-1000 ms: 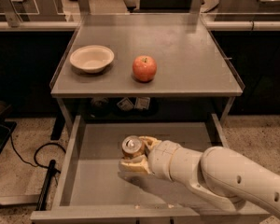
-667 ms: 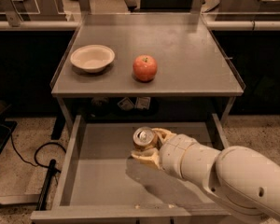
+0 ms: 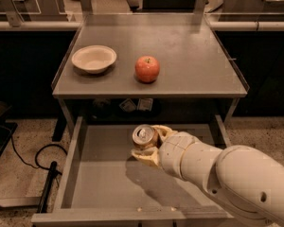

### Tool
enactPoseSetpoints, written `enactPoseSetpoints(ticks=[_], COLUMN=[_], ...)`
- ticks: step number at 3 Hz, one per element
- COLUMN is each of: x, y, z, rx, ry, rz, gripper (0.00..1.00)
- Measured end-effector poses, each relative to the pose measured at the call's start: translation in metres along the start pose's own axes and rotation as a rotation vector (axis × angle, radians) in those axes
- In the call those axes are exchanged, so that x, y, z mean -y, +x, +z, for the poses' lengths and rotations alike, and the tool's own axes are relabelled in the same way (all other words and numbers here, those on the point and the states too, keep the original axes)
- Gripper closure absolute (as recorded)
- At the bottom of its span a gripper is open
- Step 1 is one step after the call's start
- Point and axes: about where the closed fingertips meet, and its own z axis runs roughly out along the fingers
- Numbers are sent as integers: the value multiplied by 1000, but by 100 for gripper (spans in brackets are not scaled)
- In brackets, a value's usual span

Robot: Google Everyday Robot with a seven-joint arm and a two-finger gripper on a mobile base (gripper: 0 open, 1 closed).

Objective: Pick orange can from top drawer and place on counter

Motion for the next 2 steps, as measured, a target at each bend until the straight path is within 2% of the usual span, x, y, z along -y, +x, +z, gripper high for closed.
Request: enactPoseSetpoints(ticks=[1,2], x=[17,52], y=[-3,-4], z=[-1,-10], rx=[15,42], ry=[31,96], rz=[25,72], gripper=[100,100])
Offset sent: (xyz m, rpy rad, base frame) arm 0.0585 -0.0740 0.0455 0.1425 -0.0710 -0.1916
